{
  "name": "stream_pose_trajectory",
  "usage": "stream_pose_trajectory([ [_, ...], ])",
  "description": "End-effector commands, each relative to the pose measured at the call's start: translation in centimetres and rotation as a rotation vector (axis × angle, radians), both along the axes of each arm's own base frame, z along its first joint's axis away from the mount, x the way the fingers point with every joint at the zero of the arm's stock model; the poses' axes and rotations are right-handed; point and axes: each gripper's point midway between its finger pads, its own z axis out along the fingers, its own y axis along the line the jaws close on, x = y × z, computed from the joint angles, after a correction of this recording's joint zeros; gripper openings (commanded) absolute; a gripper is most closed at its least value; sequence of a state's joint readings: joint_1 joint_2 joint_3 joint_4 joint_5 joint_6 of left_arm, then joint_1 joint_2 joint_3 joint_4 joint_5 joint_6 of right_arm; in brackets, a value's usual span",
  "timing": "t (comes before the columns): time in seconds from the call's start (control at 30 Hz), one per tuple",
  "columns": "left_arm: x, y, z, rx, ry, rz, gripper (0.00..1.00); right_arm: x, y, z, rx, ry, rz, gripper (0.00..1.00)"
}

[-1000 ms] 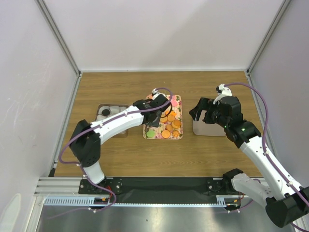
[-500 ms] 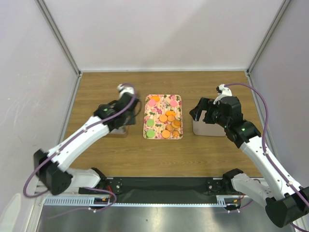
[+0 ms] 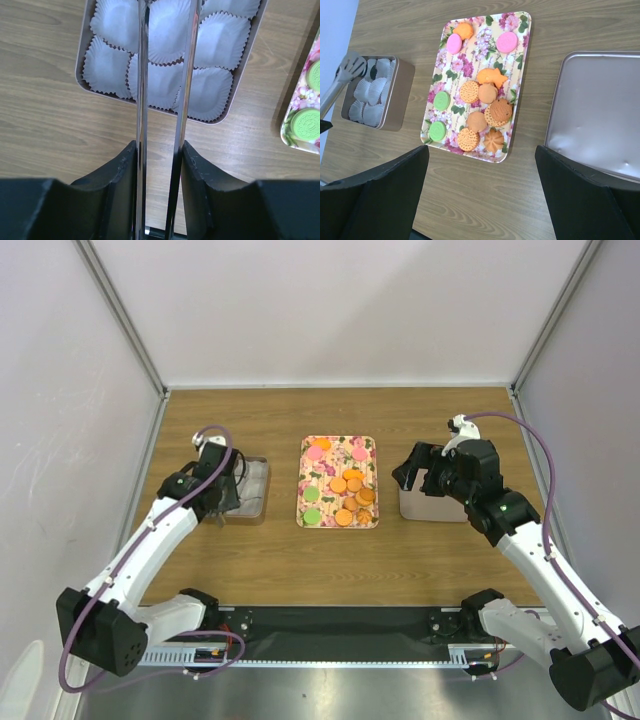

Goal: Pack the cookies

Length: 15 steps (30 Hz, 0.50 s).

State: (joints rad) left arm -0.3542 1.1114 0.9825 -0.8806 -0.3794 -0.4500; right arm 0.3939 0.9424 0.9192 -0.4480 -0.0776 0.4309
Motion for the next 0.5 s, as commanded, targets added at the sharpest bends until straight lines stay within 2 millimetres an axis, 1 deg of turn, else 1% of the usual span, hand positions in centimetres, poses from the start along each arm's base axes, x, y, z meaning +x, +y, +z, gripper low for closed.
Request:
stream_pose_trajectory([
  [0.0,1.5,-0.7,0.3,-0.025,-0.044,-0.028,0.41,0.4,0.2,0.7,0.006,-0.034,0.012,0.95],
  [0.17,2.2,-1.2,-0.1,-0.034,-0.042,-0.043,0.41,0.4,0.2,0.5,0.008,-0.03,0.014,0.95],
  [0.47,3.0,-1.1,-1.0,-0.013,-0.019,-0.033,0.41,0.3,0.2,0.5,0.006,-0.028,0.018,0.95],
])
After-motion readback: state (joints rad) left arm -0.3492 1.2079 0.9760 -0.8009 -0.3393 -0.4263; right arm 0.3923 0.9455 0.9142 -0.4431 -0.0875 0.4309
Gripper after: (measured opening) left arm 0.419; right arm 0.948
